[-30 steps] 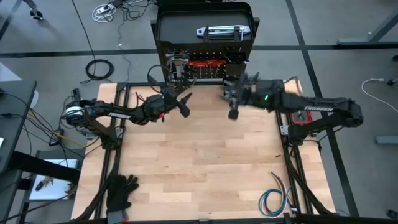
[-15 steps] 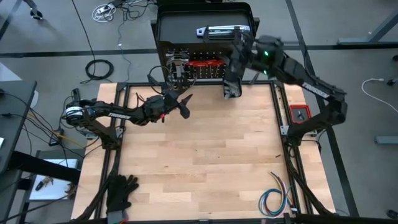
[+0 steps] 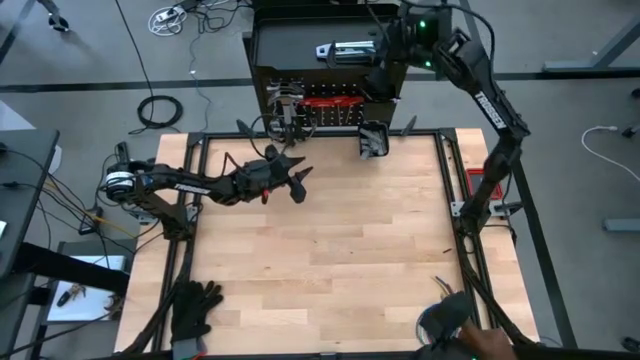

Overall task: Hang tools onto peg board
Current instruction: Put the C-clamp on the table

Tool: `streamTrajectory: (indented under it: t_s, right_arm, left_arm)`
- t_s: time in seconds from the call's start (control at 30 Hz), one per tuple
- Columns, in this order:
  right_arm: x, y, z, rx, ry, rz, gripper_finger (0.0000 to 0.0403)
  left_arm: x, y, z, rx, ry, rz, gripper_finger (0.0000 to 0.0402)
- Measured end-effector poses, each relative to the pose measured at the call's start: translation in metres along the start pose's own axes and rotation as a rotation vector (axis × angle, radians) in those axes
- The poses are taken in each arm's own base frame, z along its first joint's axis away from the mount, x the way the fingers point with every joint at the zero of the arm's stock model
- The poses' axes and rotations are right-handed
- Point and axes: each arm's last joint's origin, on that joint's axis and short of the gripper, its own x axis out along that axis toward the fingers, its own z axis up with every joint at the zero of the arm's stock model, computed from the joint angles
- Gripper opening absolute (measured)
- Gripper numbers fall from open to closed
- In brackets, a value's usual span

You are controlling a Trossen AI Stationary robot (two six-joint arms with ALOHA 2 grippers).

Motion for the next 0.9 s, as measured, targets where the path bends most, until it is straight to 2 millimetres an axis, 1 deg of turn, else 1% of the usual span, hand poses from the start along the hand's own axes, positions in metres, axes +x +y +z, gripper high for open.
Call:
streamTrajectory:
  t_s: [0.07, 0.2, 0.3, 0.43, 0.53, 0.7, 0.9]
  right_arm:
    - [0.005, -0.001, -0.002, -0.016, 0.036, 0.019, 0.0195]
    - [0.014, 0.001, -0.008, -0.078, 0.100, -0.008, 0.0195]
    - [0.015, -0.003, -0.011, -0.089, 0.122, -0.039, 0.0197]
    - [0.015, -0.007, -0.010, -0.073, 0.094, -0.055, 0.0208]
    - [0.015, -0.010, -0.013, -0.051, 0.086, -0.041, 0.0217]
    - [0.022, -0.014, -0.019, -0.005, 0.090, -0.029, 0.0238]
    - [0.023, -0.018, -0.018, 0.071, 0.016, 0.015, 0.0254]
  left_arm:
    - [-0.001, -0.002, -0.001, 0.003, 0.006, -0.006, 0.0174]
    - [-0.002, -0.005, -0.001, 0.007, 0.010, -0.019, 0.0174]
    - [-0.002, -0.007, -0.001, 0.012, 0.011, -0.051, 0.0174]
    - [-0.002, -0.008, -0.001, 0.012, 0.011, -0.060, 0.0174]
    - [-0.002, -0.007, -0.001, 0.012, 0.007, -0.060, 0.0174]
    - [-0.002, -0.008, 0.000, 0.009, -0.003, -0.061, 0.0174]
    - [-0.002, -0.008, 0.000, 0.008, -0.007, -0.060, 0.0174]
